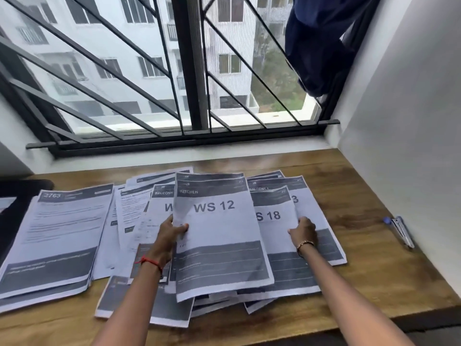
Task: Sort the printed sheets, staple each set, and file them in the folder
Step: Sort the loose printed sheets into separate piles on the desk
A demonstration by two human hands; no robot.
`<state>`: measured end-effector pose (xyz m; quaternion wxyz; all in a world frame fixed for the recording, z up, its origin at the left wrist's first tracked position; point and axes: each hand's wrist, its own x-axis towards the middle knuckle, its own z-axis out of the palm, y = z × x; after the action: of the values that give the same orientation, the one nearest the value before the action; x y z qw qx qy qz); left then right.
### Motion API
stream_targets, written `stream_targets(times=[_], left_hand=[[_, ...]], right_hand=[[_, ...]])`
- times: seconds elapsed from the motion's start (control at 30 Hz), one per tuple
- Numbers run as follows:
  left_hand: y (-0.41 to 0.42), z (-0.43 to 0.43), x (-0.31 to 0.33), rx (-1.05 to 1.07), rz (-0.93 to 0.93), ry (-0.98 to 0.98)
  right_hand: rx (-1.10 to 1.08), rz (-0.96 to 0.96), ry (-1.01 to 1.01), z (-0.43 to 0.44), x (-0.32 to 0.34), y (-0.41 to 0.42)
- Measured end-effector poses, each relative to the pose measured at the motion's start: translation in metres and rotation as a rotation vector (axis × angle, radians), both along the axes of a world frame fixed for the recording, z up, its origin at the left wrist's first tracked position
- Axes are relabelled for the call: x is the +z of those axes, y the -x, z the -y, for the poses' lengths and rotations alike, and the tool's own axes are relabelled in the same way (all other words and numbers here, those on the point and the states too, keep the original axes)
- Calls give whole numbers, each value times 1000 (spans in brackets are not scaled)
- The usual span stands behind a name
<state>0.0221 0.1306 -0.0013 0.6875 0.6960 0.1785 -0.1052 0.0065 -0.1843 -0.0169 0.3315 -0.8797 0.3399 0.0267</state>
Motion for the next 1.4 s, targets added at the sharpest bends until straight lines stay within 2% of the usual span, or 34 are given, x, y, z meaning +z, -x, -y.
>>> stream_targets(times=[0.33,0.37,0.5,0.63,0.73,0.8,1.03,1.4], left_hand=[[10,87,-18,-140,80,-123],[12,94,-19,-164,97,-181],[17,116,-26,-244,58,-731],[22,134,-26,-341,162,-923],[26,147,-26,-403,299,-840],[29,154,-27,-399,324,-814],[31,154,-31,-316,106,-882],[31,151,-39,-167,61,-734]], right_hand=[[-53,192,-106,29,-2,-3],[-45,192,-118,32,-4,-3],[26,176,-117,37,-8,0],[131,164,-118,38,-17,4],[155,152,-164,39,-18,7],[149,130,-179,42,-21,7],[168,158,-138,45,-19,8],[186,150,-185,50,-19,5]])
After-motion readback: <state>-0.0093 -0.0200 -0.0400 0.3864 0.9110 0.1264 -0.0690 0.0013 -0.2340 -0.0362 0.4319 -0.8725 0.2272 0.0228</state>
